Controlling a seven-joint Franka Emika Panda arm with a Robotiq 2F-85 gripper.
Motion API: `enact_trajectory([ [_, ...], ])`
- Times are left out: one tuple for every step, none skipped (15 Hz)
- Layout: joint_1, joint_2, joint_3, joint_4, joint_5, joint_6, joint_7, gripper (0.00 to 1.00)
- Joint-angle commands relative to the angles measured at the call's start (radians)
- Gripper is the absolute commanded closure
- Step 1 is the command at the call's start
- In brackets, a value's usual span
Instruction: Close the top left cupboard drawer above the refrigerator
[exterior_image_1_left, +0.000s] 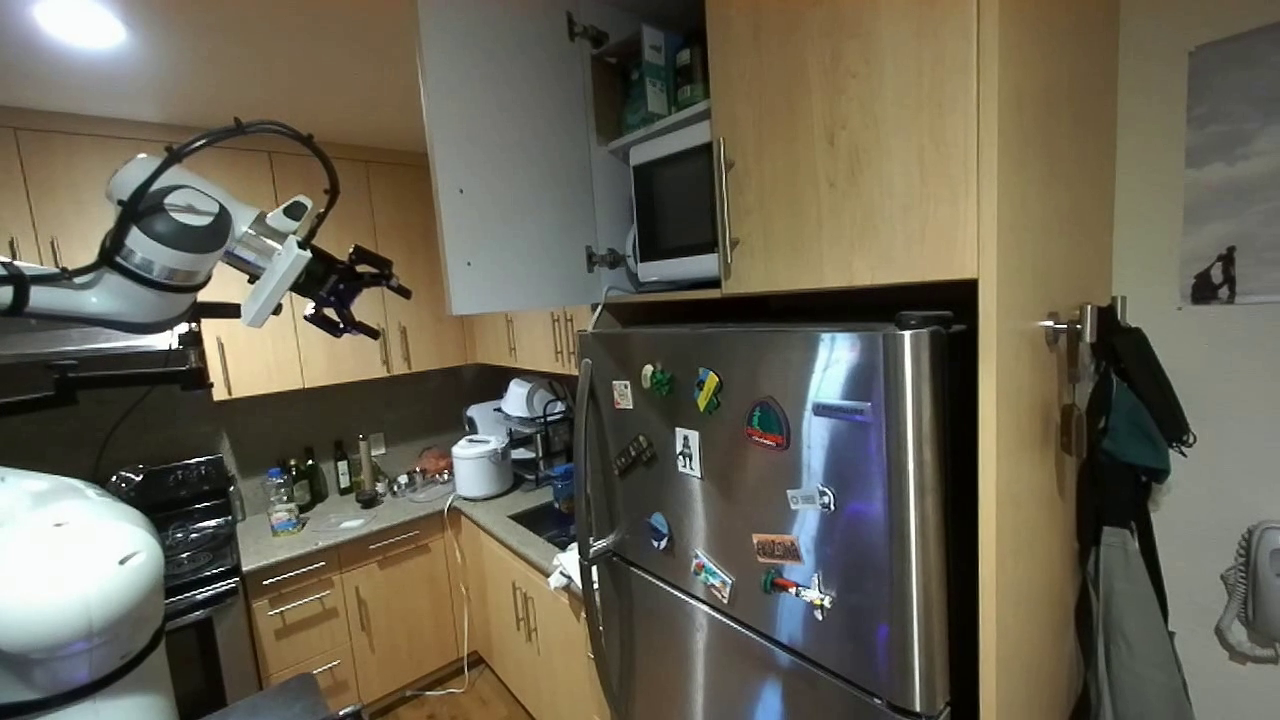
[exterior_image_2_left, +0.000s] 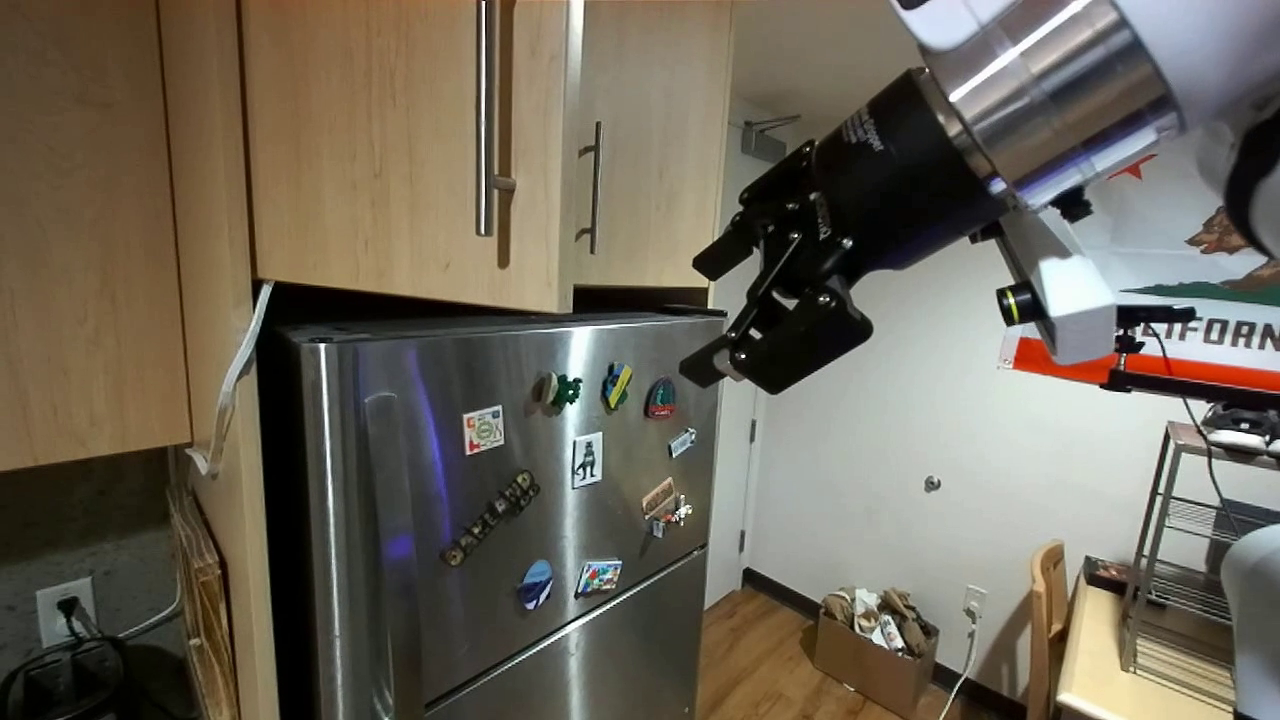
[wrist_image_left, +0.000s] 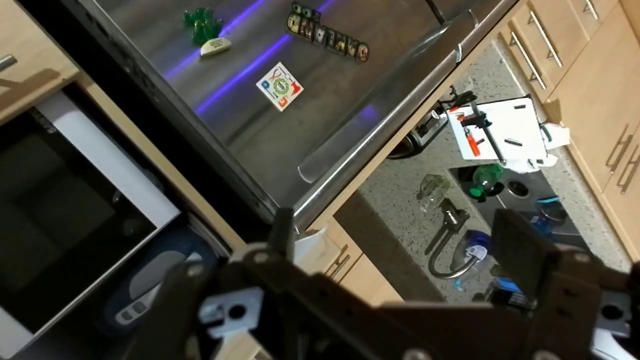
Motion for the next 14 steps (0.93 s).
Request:
enact_trajectory([
  [0.006, 0.007, -0.013, -0.006, -0.021, 0.028, 0.008, 0.0],
  [0.0, 0.013, -0.012, -0.011, -0.022, 0.068, 0.022, 0.0],
  [-0.007, 0.018, -0.011, -0.014, -0.023, 0.104, 0.032, 0.0],
  [-0.014, 0.024, -0.009, -0.02, -0.019, 0.162, 0.05, 0.0],
  [-0.03, 0.026, -0.003, -0.027, -0.018, 0.22, 0.075, 0.0],
  [-0.043, 0.034, 0.001, -0.033, -0.012, 0.274, 0.096, 0.0],
  [-0.058, 0.04, 0.005, -0.042, -0.008, 0.33, 0.115, 0.0],
  [-0.083, 0.044, 0.012, -0.05, -0.006, 0.383, 0.135, 0.0],
  [-0.103, 0.051, 0.015, -0.056, 0.0, 0.429, 0.151, 0.0],
  [-0.125, 0.056, 0.018, -0.062, 0.005, 0.472, 0.162, 0.0],
  [-0.147, 0.061, 0.021, -0.068, 0.012, 0.509, 0.173, 0.0],
  [-0.169, 0.067, 0.024, -0.072, 0.018, 0.541, 0.179, 0.0],
  [-0.187, 0.073, 0.025, -0.075, 0.027, 0.57, 0.184, 0.0],
  [-0.206, 0.076, 0.029, -0.077, 0.036, 0.595, 0.185, 0.0],
])
